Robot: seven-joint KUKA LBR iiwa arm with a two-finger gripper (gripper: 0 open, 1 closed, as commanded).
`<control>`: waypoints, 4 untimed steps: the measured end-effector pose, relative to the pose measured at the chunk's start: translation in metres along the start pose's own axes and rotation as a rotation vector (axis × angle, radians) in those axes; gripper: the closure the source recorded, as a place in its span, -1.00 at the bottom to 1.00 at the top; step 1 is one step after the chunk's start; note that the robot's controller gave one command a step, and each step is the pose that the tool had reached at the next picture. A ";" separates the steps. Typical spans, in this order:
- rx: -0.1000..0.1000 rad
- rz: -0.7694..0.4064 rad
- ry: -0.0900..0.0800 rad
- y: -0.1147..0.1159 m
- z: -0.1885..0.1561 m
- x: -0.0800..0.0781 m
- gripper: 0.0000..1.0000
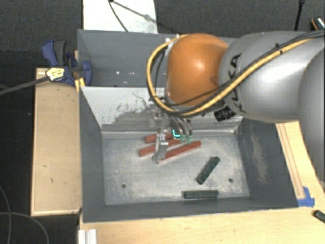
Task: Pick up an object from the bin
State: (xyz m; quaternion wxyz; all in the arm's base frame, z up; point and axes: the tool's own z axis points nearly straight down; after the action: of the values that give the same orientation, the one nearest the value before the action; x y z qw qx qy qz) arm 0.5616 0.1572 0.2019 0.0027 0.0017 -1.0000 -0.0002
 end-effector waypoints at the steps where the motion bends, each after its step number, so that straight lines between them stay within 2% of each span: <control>1: 0.001 -0.039 -0.001 -0.021 0.135 -0.007 -1.00; 2: -0.002 -0.033 -0.012 -0.019 0.129 -0.010 1.00; 3: -0.001 -0.030 -0.008 -0.020 0.131 -0.009 -1.00; 4: -0.002 -0.027 -0.012 -0.020 0.129 -0.010 1.00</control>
Offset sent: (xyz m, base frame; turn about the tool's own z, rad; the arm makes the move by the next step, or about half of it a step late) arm 0.0071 -0.0201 -0.1313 -0.0414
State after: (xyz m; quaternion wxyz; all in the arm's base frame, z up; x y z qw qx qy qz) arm 0.5707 0.1377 0.0730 -0.0031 0.0150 -0.9999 -0.0014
